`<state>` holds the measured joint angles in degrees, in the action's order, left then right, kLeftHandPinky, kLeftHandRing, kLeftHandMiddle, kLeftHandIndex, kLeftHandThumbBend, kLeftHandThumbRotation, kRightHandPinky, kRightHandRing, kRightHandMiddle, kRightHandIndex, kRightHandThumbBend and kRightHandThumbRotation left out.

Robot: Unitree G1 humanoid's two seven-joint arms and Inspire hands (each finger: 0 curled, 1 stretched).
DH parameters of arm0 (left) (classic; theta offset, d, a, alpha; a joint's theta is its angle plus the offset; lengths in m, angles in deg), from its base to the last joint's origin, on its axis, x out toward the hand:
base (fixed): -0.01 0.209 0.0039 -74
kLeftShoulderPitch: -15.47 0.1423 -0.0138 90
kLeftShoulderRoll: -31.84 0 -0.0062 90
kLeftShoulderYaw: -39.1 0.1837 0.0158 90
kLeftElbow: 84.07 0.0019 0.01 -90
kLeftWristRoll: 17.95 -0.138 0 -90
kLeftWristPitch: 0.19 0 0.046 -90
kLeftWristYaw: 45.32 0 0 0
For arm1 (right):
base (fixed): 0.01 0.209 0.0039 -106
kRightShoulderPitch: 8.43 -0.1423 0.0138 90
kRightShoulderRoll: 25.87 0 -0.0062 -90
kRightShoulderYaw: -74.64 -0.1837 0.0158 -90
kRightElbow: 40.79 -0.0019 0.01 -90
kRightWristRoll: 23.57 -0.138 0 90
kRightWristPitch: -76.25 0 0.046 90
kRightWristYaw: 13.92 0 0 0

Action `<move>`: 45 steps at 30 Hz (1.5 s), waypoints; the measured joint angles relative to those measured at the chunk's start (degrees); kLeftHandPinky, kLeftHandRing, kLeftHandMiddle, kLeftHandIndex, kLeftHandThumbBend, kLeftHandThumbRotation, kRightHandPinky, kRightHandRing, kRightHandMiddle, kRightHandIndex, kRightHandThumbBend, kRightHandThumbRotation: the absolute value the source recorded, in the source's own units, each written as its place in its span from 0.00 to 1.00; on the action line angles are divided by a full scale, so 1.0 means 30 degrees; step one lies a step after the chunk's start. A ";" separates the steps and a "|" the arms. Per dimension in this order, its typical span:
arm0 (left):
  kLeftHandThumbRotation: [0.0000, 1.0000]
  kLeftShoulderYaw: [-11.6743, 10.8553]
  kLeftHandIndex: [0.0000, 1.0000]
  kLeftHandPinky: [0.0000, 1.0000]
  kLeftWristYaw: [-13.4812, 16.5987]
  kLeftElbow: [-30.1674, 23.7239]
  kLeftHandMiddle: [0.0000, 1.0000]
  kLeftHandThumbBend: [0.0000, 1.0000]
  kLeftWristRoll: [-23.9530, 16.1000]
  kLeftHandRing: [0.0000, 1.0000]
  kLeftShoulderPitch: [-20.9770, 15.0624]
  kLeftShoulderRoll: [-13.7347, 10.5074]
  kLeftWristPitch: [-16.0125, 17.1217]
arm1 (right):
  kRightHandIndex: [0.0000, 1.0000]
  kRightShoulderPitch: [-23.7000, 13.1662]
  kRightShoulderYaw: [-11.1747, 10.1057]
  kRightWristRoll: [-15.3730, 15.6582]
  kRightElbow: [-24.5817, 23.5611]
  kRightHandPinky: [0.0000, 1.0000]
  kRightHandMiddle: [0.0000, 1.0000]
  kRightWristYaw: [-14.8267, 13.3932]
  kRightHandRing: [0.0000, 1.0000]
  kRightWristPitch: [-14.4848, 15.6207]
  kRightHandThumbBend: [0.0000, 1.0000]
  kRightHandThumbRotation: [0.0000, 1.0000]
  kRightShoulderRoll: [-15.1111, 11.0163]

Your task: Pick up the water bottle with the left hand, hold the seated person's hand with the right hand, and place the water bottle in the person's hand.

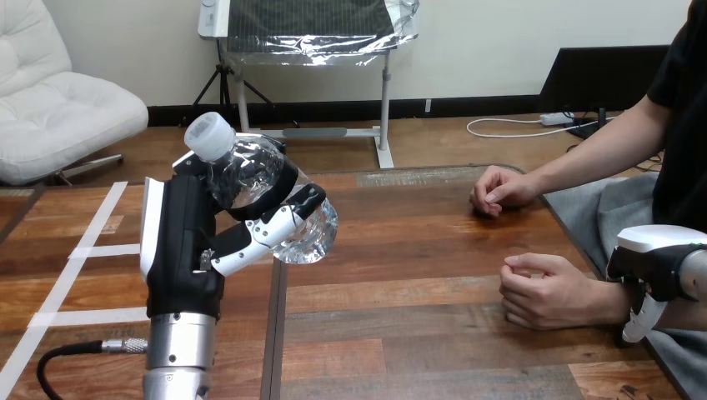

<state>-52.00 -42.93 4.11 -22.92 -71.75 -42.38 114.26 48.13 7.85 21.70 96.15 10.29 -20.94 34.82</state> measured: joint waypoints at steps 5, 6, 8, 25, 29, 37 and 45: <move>0.00 0.0001 0.51 0.45 0.0067 0.0000 0.45 0.59 -0.0018 0.43 0.0000 0.0005 0.0000 | 0.69 -0.0126 0.0114 0.0003 0.0120 0.38 0.61 0.0020 0.49 0.0198 0.66 0.00 0.0073; 0.00 0.0002 0.51 0.45 0.0072 0.0000 0.45 0.59 -0.0016 0.43 0.0000 0.0006 0.0000 | 0.69 -0.0160 0.0133 0.0003 0.0168 0.38 0.62 0.0019 0.50 0.0246 0.67 0.00 0.0094; 0.00 0.0005 0.51 0.45 0.0071 0.0001 0.45 0.59 -0.0002 0.43 0.0000 0.0008 0.0000 | 0.69 -0.0220 0.0165 -0.0002 0.0266 0.39 0.63 0.0013 0.51 0.0305 0.67 0.00 0.0132; 0.00 -0.0009 0.52 0.45 0.0067 0.0001 0.46 0.59 0.0050 0.43 0.0004 -0.0003 0.0000 | 0.68 -0.0517 0.0294 -0.0156 0.0935 0.51 0.69 -0.0306 0.61 0.0096 0.67 0.00 0.0241; 0.00 -0.0013 0.52 0.45 0.0067 0.0001 0.46 0.60 0.0052 0.44 0.0005 -0.0002 0.0000 | 0.74 -0.0540 0.0266 -0.0328 0.1077 0.47 0.67 -0.0353 0.56 -0.0013 0.67 0.00 0.0241; 0.00 -0.0045 0.52 0.45 0.0067 0.0001 0.46 0.60 0.0056 0.43 0.0013 -0.0004 0.0000 | 0.80 -0.0539 0.0187 -0.0923 0.1324 0.46 0.66 -0.0465 0.54 -0.0080 0.68 0.00 0.0238; 0.00 -0.0071 0.52 0.45 0.0067 0.0000 0.46 0.60 0.0055 0.43 0.0015 0.0010 -0.0009 | 0.67 -0.0539 0.0146 -0.1308 0.1508 0.50 0.68 -0.0480 0.59 -0.0045 0.67 0.00 0.0247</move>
<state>-52.21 -42.73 4.12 -22.75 -71.70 -42.35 114.23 46.51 8.29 17.78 100.67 8.85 -21.08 35.56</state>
